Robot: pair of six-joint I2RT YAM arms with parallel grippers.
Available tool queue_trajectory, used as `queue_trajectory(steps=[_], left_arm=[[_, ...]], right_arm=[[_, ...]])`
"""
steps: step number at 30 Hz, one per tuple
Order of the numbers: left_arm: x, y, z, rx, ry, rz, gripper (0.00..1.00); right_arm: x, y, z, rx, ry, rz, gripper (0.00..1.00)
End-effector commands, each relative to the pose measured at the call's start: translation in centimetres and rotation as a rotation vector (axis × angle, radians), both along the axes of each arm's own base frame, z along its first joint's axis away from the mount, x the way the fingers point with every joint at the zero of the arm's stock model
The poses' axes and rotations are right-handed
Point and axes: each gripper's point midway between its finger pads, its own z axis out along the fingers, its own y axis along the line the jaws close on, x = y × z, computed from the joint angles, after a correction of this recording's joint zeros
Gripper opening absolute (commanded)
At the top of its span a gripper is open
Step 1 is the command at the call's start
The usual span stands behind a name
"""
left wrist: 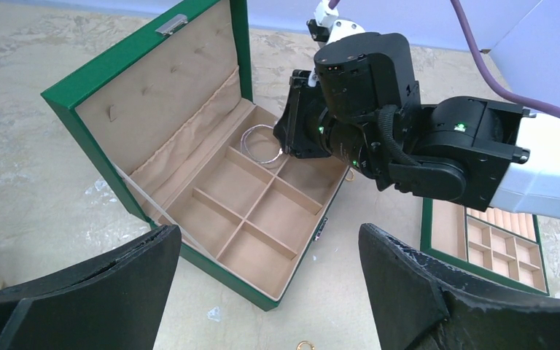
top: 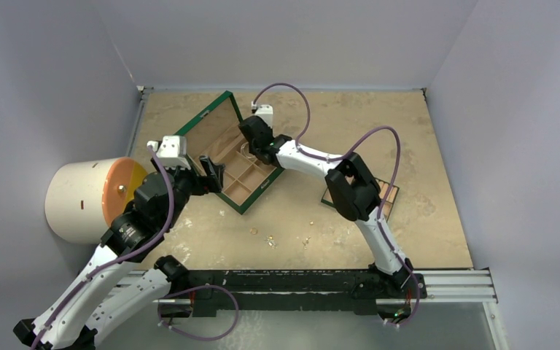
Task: Organize the mixed jewelry
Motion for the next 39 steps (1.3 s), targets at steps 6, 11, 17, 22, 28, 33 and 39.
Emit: queue_trajectory(steps=[6, 11, 17, 22, 28, 33, 39], left_arm=[[0.2, 0.0, 1.3, -0.048, -0.031, 0.010, 0.91], [0.3, 0.0, 1.1, -0.045, -0.027, 0.008, 0.91], [0.4, -0.1, 1.0, -0.042, -0.022, 0.009, 0.91], [0.4, -0.1, 0.9, -0.040, -0.019, 0.010, 0.91], [0.6, 0.0, 0.7, -0.034, -0.014, 0.016, 0.91], [0.8, 0.0, 0.5, -0.029, -0.007, 0.019, 0.91], [1.0, -0.2, 0.2, -0.020, 0.003, 0.018, 0.91]], right_arm=[[1.7, 0.0, 1.4, 0.026, -0.059, -0.063, 0.16], [1.5, -0.1, 1.1, 0.030, -0.054, -0.066, 0.34], [1.0, -0.5, 2.0, 0.043, -0.060, -0.067, 0.45], [0.5, -0.9, 4.3, 0.079, -0.087, -0.062, 0.46], [-0.9, -1.5, 6.7, 0.120, -0.099, -0.030, 0.43], [-3.0, -1.9, 8.1, 0.167, -0.084, 0.032, 0.40], [-6.5, -2.4, 9.5, 0.237, -0.064, 0.140, 0.38]])
